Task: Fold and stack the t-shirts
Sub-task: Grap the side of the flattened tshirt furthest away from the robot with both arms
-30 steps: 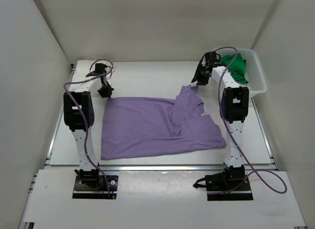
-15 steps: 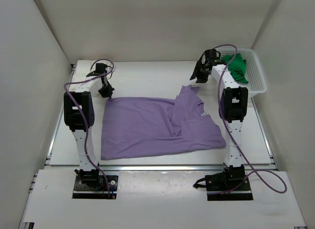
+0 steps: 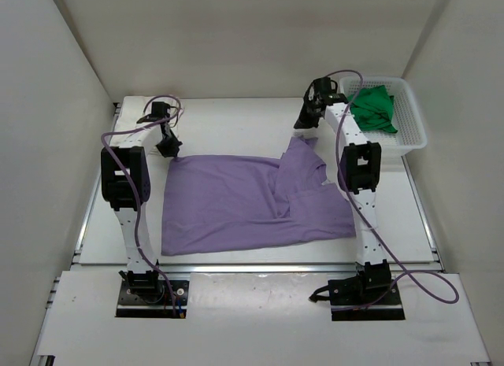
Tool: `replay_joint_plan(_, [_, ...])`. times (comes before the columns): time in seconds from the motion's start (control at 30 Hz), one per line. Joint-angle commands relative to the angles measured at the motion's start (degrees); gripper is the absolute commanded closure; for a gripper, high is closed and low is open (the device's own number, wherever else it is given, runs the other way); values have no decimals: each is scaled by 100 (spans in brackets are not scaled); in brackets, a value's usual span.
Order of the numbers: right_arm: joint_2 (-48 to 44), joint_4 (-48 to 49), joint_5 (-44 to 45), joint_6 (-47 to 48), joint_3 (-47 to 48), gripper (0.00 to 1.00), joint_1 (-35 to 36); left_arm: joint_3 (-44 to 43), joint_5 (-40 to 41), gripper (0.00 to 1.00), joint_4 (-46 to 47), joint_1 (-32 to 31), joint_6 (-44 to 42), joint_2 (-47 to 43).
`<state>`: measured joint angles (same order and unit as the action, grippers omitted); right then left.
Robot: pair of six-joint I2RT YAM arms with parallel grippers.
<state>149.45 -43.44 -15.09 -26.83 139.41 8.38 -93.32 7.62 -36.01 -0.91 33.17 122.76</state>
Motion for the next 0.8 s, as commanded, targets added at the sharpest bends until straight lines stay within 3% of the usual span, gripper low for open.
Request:
replay_joint_plan(0.0, [-12,-225,33,-77,1234,100,-73,-81,-111,100,-38,3,-38,-446])
replay_joint_plan(0.07, [-89,-515,-116,-164,2088,100,-222,-82,-129,100,-3,29,-4,-446])
replay_joint_plan(0.2, [-626,-822,66,204,2187,100,-355,-55,-172,100,-20,82,58,-490])
replay_joint_plan(0.27, [-838,-894,69,257,1767,99,-451,-151,-129,100,-37,328,49,-490])
replay_joint_plan(0.33, [-769,-1060,-160,292,1432,84,-574,-213,-181,100,-29,346,41,-490])
replay_joint_plan(0.43, [-417,-1587,-248,556,1518,78,-513,-205,-173,100,-29,346,41,-490])
replay_joint_plan(0.67, [-188,-1448,-512,644,1273,63,-214,-99,-146,100,-11,170,41,-481])
replay_joint_plan(0.77, [-39,-1561,-443,626,1272,63,-118,-98,-155,100,-11,178,15,-455])
